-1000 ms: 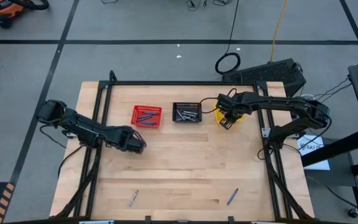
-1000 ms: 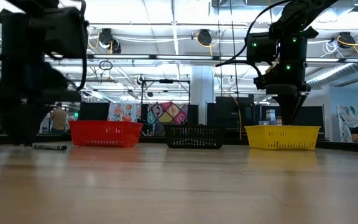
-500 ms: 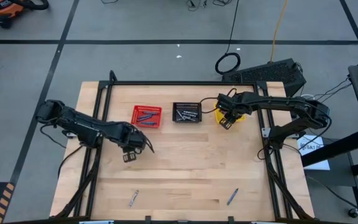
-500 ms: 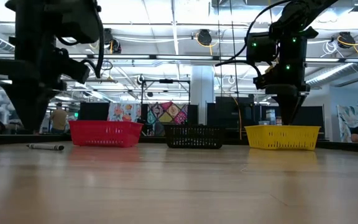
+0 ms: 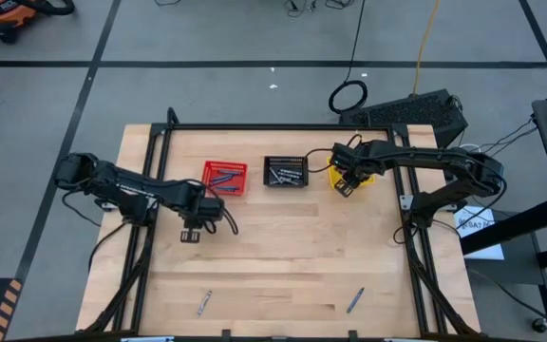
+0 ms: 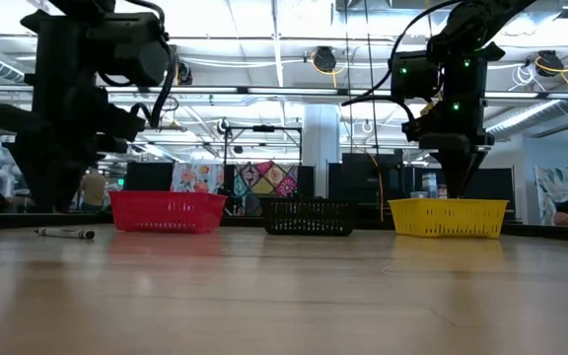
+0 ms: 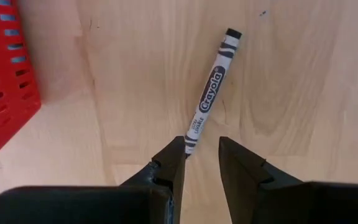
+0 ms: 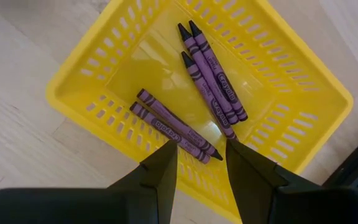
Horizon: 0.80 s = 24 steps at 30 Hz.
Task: Sort crayons
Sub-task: Put the black crayon into the black basket
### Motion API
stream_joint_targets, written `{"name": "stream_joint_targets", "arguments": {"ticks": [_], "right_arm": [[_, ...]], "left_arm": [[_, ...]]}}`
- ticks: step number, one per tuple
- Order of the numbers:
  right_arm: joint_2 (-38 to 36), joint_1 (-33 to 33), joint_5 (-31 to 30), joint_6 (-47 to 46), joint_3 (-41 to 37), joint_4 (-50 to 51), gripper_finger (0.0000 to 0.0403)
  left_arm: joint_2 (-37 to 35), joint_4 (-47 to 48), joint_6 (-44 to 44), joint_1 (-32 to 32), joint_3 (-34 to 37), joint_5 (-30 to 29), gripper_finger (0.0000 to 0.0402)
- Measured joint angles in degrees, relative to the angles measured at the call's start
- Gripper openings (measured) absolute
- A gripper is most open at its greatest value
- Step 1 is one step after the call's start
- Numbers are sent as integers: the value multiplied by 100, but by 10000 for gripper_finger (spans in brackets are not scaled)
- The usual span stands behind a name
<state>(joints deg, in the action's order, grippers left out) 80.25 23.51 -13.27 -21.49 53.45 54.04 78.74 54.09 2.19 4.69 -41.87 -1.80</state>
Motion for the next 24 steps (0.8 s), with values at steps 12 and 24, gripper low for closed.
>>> {"name": "stream_joint_targets", "arguments": {"ticks": [12,24], "right_arm": [[0,0,2,6,0,-93,123],[2,0,6,7,0,-111,123]], "left_arm": [[97,-18,-107,-33,-2,26,89],[1043,-448,-283,-33,-44,7,89]]}}
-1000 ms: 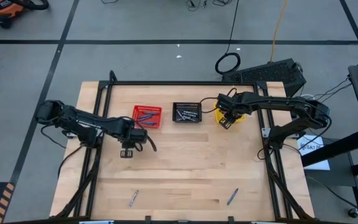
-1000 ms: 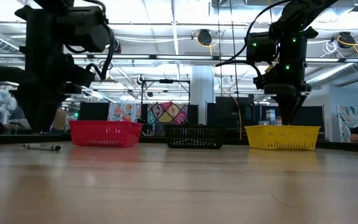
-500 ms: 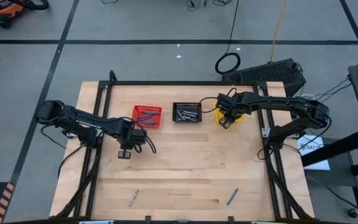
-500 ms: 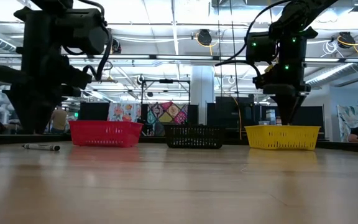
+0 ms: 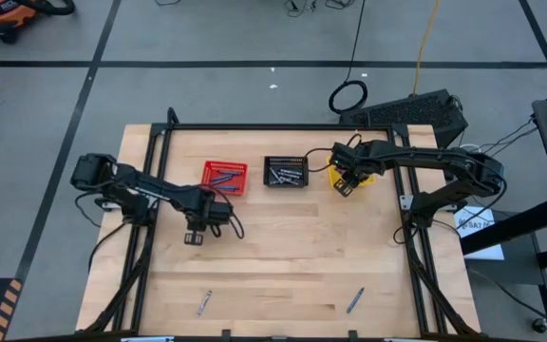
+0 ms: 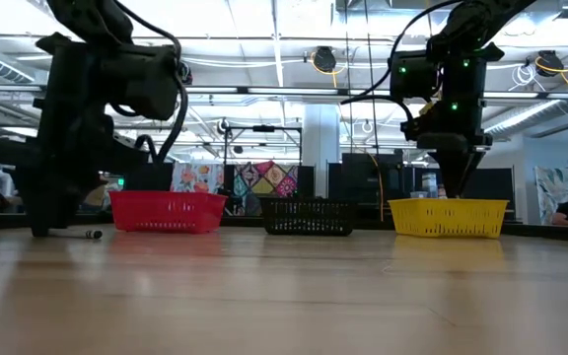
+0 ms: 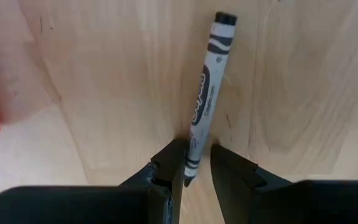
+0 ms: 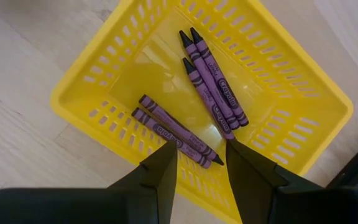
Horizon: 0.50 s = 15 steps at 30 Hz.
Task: Sort crayons
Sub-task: Put the black crayon into the black basket
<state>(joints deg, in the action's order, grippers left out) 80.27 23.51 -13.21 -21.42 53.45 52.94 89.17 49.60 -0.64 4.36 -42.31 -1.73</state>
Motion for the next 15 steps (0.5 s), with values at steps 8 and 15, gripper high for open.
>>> {"name": "stream_joint_targets", "arguments": {"ticks": [8,15], "right_arm": [[0,0,0,-1,0,4,123],[0,2,477,-156,0,5,123]], "left_arm": [[275,27,12,-221,-2,47,75],[289,89,12,-222,-38,179,10]]}}
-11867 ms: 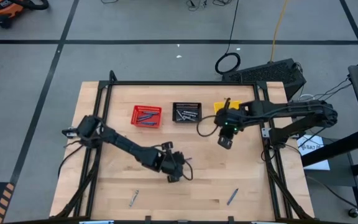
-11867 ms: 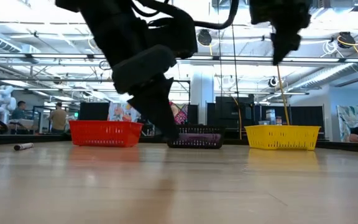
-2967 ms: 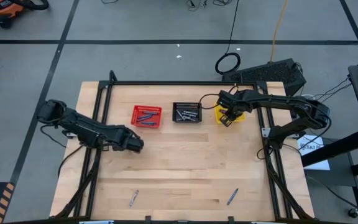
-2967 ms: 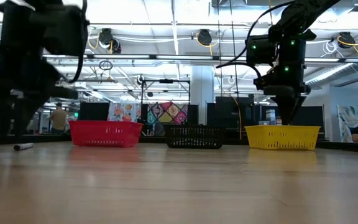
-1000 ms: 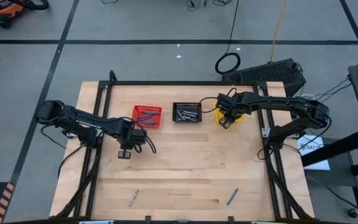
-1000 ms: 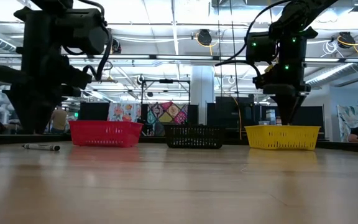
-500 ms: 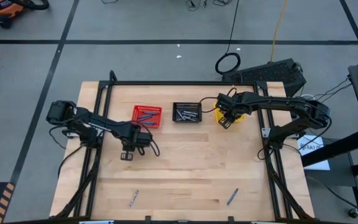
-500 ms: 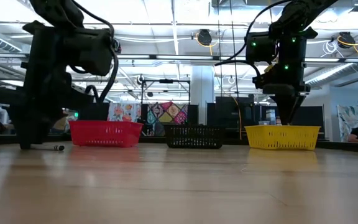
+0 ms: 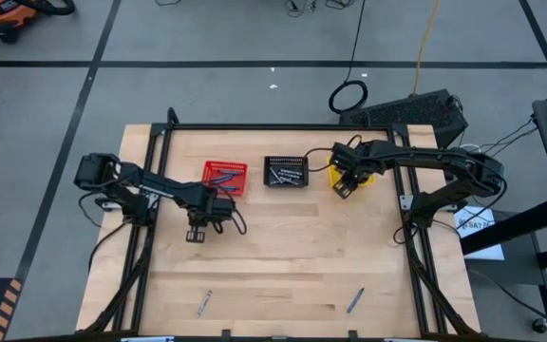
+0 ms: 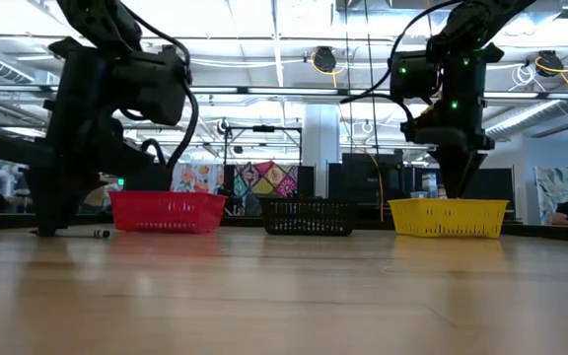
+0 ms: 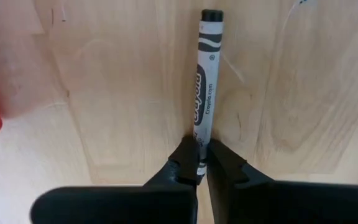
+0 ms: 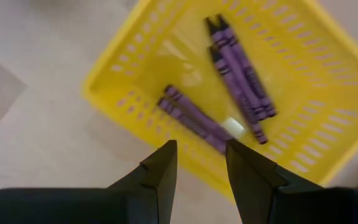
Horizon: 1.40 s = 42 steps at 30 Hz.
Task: Sort crayons
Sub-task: Put the black crayon into the black basket
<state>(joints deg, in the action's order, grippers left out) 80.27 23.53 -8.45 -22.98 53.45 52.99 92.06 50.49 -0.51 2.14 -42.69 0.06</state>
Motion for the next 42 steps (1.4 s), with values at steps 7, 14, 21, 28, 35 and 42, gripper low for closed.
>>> {"name": "stream_joint_targets", "arguments": {"ticks": [7,14,21,28,35,42], "right_arm": [[-24,-2,122,-35,0,20,123],[-406,-2,125,1,2,16,123],[-963,-4,127,-55,4,9,123],[-1171,-7,127,-37,4,2,123],[-1167,-7,120,28,3,23,123],[-1165,-7,120,118,4,2,123]], "left_arm": [[-447,-225,300,9,-271,134,7],[-1115,-793,319,7,-719,142,6],[-1156,-1742,-163,-200,-1282,-589,6],[-1101,-2897,-634,-800,-1656,-910,6],[-812,-3638,-909,-1386,-1784,-588,5],[-221,-4026,-1219,-1849,-1786,130,5]]}}
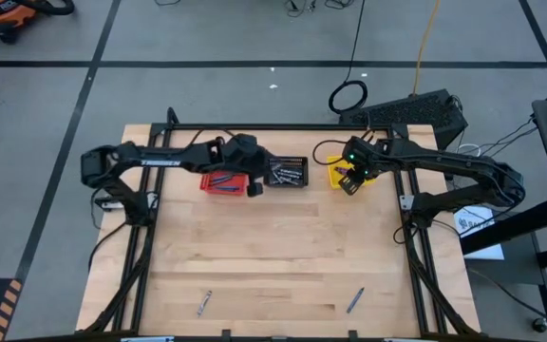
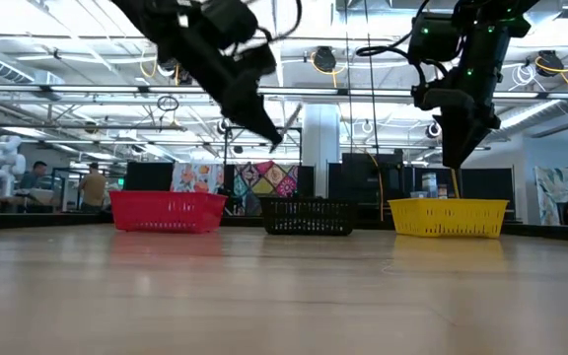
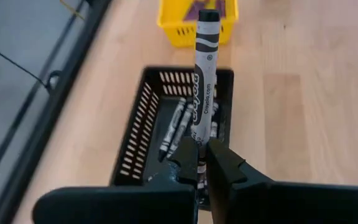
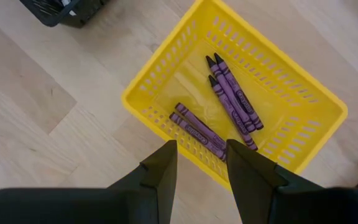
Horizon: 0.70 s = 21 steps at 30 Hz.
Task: Sort crayons
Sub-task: Put the black crayon into the black basket
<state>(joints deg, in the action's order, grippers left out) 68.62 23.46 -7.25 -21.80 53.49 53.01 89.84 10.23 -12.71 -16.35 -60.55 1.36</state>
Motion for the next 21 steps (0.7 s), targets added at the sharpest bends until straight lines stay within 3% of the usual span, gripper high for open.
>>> {"name": "stream_joint_targets", "arguments": {"ticks": [6,16,21], "right_arm": [[0,0,0,0,-2,1,123],[0,0,0,-2,0,6,123],[0,0,0,-10,-2,7,123]], "left_arm": [[502,-285,-166,-279,2,315,5],[957,-212,-131,-474,2,313,6],[1133,-173,-147,-469,-131,288,26]]}}
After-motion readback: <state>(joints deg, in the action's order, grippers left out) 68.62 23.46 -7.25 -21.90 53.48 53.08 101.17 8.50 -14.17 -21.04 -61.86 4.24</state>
